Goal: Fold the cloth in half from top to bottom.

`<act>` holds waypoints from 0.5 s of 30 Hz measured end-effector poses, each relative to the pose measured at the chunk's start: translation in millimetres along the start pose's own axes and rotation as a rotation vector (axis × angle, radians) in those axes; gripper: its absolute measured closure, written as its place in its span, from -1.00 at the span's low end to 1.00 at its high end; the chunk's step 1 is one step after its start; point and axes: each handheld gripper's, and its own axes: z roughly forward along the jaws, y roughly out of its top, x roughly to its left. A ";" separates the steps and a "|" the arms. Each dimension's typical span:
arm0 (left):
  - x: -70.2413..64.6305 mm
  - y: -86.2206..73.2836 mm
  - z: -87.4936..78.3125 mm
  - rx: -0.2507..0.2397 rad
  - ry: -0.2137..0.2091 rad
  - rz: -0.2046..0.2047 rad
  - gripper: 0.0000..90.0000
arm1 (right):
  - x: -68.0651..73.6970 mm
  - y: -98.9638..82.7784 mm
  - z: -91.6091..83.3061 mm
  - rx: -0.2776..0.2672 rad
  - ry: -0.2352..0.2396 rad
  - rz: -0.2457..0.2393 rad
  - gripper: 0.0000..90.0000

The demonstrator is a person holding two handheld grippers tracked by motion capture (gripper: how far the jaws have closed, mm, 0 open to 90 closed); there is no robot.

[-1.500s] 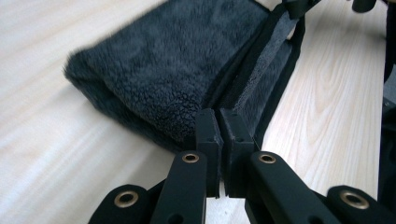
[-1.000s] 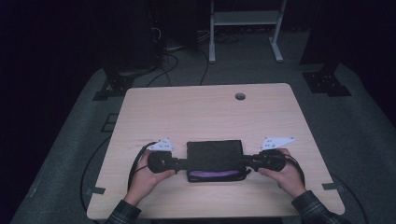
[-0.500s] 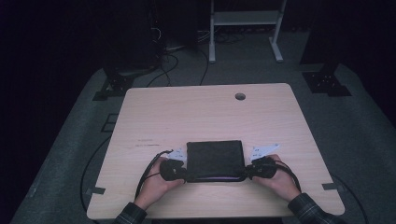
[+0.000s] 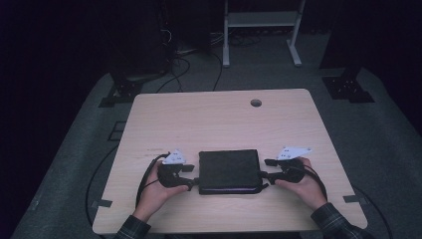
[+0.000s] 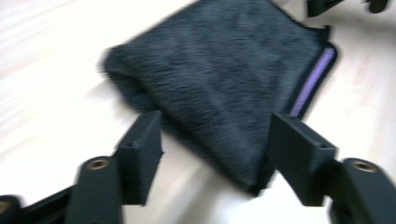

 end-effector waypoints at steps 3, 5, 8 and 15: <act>6.3 -5.1 -5.6 -0.004 0.048 -0.008 -0.43 | -5.9 -0.7 -2.4 -0.007 -0.035 0.024 -0.27; 10.7 -9.0 -10.7 -0.006 0.071 -0.014 -0.52 | -10.0 -1.8 -4.7 -0.011 -0.056 0.022 -0.35; 17.6 -16.3 -18.6 -0.004 0.102 -0.025 -0.63 | -15.1 -4.1 -9.6 -0.019 -0.090 0.028 -0.39; 30.8 -35.9 -36.9 0.011 0.172 -0.054 -0.77 | -25.9 -15.7 -26.5 -0.024 -0.150 0.060 -0.46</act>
